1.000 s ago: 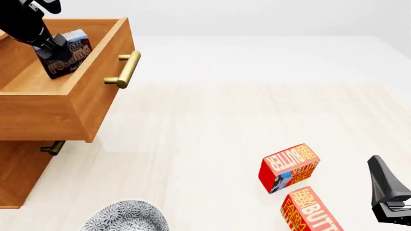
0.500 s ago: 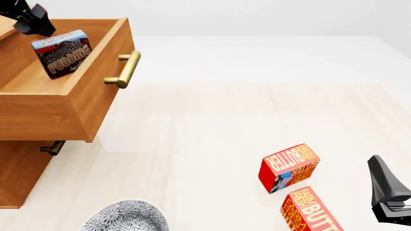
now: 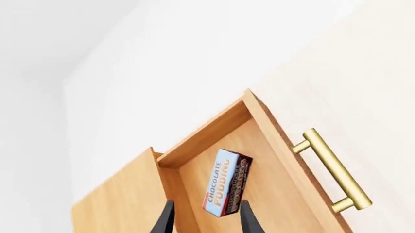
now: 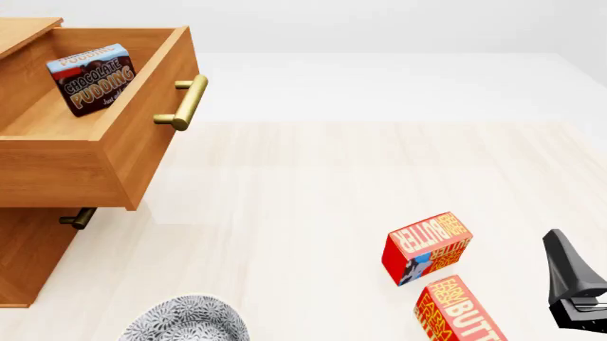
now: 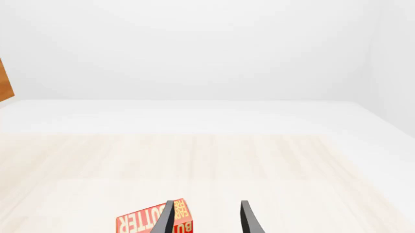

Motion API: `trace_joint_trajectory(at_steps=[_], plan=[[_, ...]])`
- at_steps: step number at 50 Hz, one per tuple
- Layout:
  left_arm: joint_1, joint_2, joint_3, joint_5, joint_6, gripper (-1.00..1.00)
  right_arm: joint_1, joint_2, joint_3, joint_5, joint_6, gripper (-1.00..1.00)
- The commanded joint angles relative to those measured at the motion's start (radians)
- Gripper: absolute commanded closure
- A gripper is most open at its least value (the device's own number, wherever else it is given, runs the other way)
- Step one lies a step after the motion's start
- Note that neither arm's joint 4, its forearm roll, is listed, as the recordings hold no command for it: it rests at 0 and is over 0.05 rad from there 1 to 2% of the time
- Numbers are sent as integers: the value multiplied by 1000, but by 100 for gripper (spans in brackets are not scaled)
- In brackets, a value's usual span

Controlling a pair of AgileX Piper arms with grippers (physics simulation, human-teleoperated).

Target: Put the chocolate pudding in the top drawer of the cabinet and close it.

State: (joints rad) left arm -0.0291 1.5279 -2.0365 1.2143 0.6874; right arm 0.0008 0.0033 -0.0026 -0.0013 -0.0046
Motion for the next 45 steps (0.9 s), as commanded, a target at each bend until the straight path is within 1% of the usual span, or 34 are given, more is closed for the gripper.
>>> trace_joint_trajectory(at_steps=[1, 6, 9, 11, 14, 18, 20, 21, 22, 23, 24, 25, 33, 35, 39, 40, 41, 45], plan=[[-109, -50, 8, 5, -25, -100, 0, 0, 0, 0, -1, -100], [-146, -72, 41, 5, -20, -100, 0, 0, 0, 0, 0, -100], [-159, -69, 41, 6, -23, -100, 0, 0, 0, 0, 0, -100], [-163, -73, 88, 6, -8, -100, 0, 0, 0, 0, 0, -100], [-185, -66, 86, 6, -14, -100, 0, 0, 0, 0, 0, -100], [-275, -49, 73, 6, -46, -100, 0, 0, 0, 0, 0, -100], [-291, -45, 62, 6, -55, -100, 0, 0, 0, 0, 0, -100], [-310, -49, 76, 5, -53, -100, 0, 0, 0, 0, 0, -100], [-310, -49, 76, 5, -53, -100, 0, 0, 0, 0, 0, -100], [-338, -43, 71, 5, -74, -100, 0, 0, 0, 0, -1, -100], [-338, -43, 71, 5, -74, -100, 0, 0, 0, 0, -1, -100], [-356, -38, 75, 5, -77, -100, -1, -1, 0, 1, 0, -100], [-388, -3, 94, 4, -72, -100, 0, -1, 0, 0, -1, -100], [-397, 10, 78, 3, -79, -100, -1, -1, 0, 0, 0, -100], [-401, 24, 79, 3, -76, -100, 0, -1, 0, 0, -1, -100], [-388, 27, 105, -1, -65, -100, 0, -1, 0, 0, -1, -100], [-393, 28, 116, -6, -70, -100, -1, -1, 0, 1, 0, -100], [-395, 42, 118, -8, -71, -100, 0, -1, 0, 1, 0, -100]])
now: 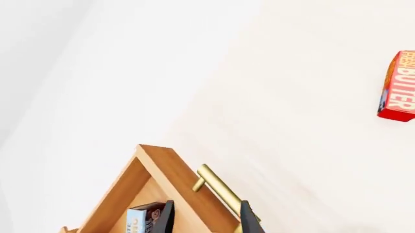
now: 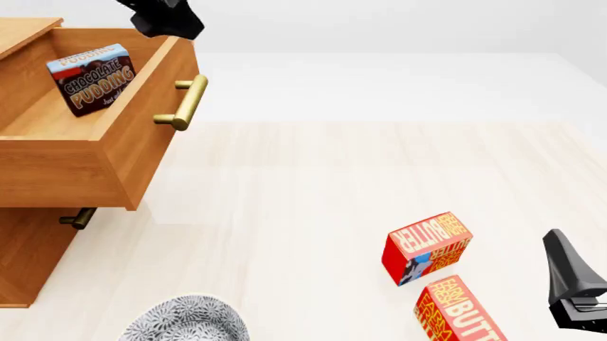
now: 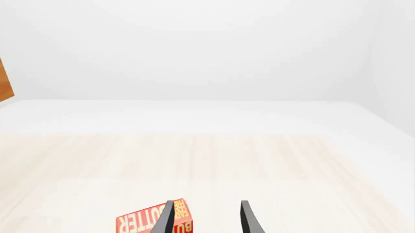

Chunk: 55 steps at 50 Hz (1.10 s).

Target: Put the chocolate pudding in the top drawer of the cabinet and close it.

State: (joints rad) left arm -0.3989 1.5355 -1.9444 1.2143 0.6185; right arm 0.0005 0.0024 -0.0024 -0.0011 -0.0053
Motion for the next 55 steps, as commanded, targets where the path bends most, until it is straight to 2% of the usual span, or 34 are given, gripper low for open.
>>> trace_joint_trajectory(at_steps=[1, 9, 15, 21, 23, 32, 35, 47, 55], plan=[[-23, 45, 26, -10, -6, -100, 0, 0, 0, 0, 0, -100], [-40, 78, 28, -18, -31, -100, 0, 0, 0, 0, 1, -100], [-107, 129, -39, -1, -122, -100, 0, 0, 0, 0, 0, -100], [-105, 145, -47, -2, -119, -100, 0, 0, 0, 0, 0, -100], [-125, 156, -55, -4, -141, -100, 0, 0, 0, -1, 0, -100], [-152, 163, -30, -19, -183, -100, 0, 1, 0, 0, 0, -100], [-152, 155, 6, -31, -189, -100, 0, 1, 0, 0, 0, -100], [-180, 144, -2, 1, -220, -100, 0, 0, 0, 0, 0, -100], [-190, 130, 25, 2, -243, -100, 0, 0, 0, 0, 0, -100]])
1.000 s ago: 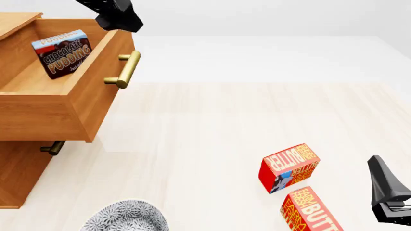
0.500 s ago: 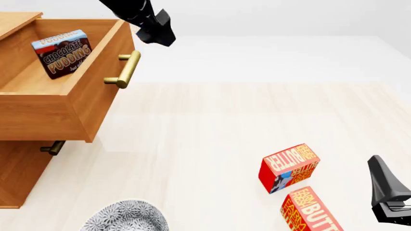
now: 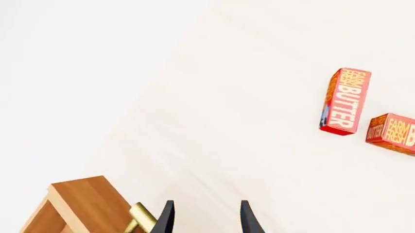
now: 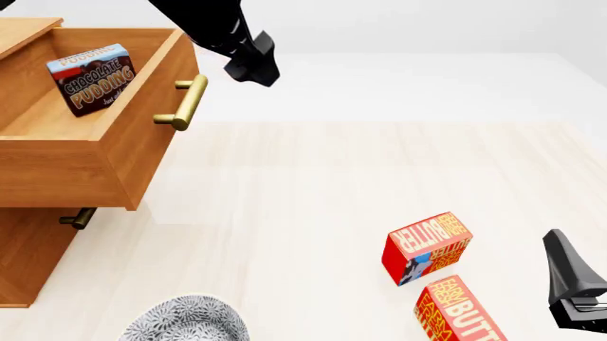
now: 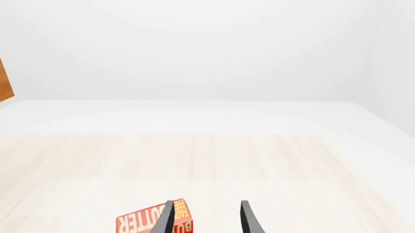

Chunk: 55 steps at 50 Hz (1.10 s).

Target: Put the chocolate pudding in the top drawer of the cabinet and close it.

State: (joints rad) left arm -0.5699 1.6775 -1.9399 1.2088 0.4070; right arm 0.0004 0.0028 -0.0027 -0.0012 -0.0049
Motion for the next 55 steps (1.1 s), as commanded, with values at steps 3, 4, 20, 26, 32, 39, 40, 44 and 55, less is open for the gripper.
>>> trace_joint_trajectory(at_steps=[3, 4, 20, 26, 32, 39, 40, 44, 55], plan=[[-22, -14, 20, 9, -41, -100, 0, 0, 0, 0, 0, -100], [-23, -14, 20, 9, -44, -100, 0, 0, 0, 0, 0, -100], [-6, -26, 102, -36, -75, -100, 0, 0, 0, 0, 0, -100], [17, -37, 149, -62, -77, -100, 0, 0, 0, 0, 0, -100], [28, -39, 182, -80, -83, -100, 0, 0, 0, 0, 0, -100], [52, -42, 214, -95, -76, -100, 0, 0, 0, 0, 0, -100], [54, -40, 219, -100, -75, -100, 0, 0, 0, 0, 0, -100], [57, -37, 231, -111, -78, -100, 0, 0, 0, 0, 0, -100], [89, -27, 264, -143, -66, -100, 0, 1, 0, -1, 0, -100]])
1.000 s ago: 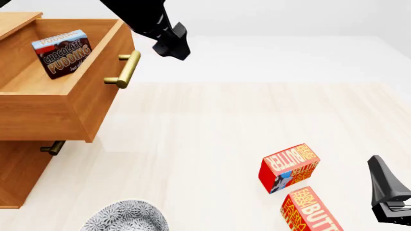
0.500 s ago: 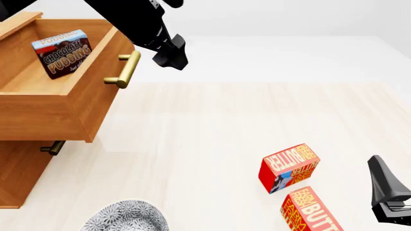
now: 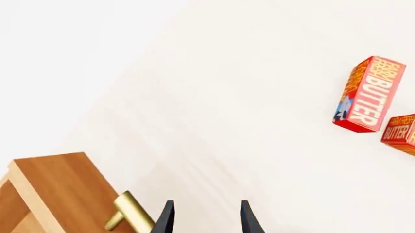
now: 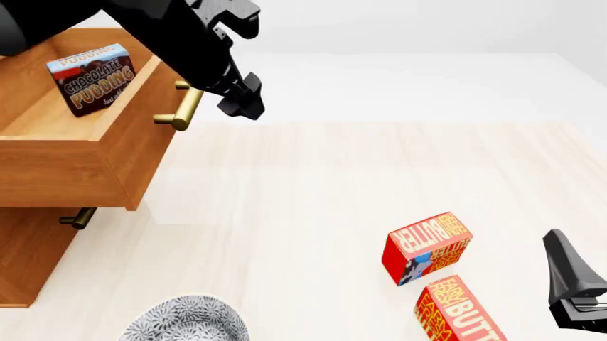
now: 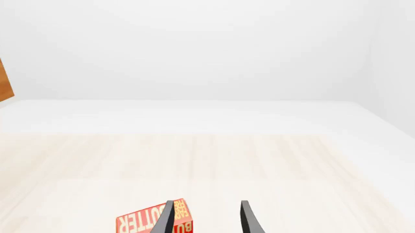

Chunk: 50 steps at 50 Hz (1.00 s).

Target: Put the chocolate pudding in the top drawer of the cabinet and close it.

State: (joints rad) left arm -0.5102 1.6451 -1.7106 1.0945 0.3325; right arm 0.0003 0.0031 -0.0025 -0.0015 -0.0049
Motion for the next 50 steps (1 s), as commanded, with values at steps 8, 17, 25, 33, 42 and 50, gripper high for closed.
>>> trace_joint_trajectory(at_steps=[8, 17, 25, 33, 42, 50], plan=[[42, -6, 56, -36, 8, -100, 0, 0, 0, 0, 1, -100], [64, -9, 99, -66, 7, -100, 0, 0, 0, 0, 0, -100], [79, -19, 154, -94, 0, -100, 0, 0, 0, 0, 0, -100], [90, -26, 186, -109, -3, -100, 0, 0, 0, 0, 0, -100], [107, -42, 232, -131, -14, -100, 0, 0, 0, 0, 0, -100], [143, -76, 287, -143, -10, -100, 0, 0, 0, 0, 1, -100]])
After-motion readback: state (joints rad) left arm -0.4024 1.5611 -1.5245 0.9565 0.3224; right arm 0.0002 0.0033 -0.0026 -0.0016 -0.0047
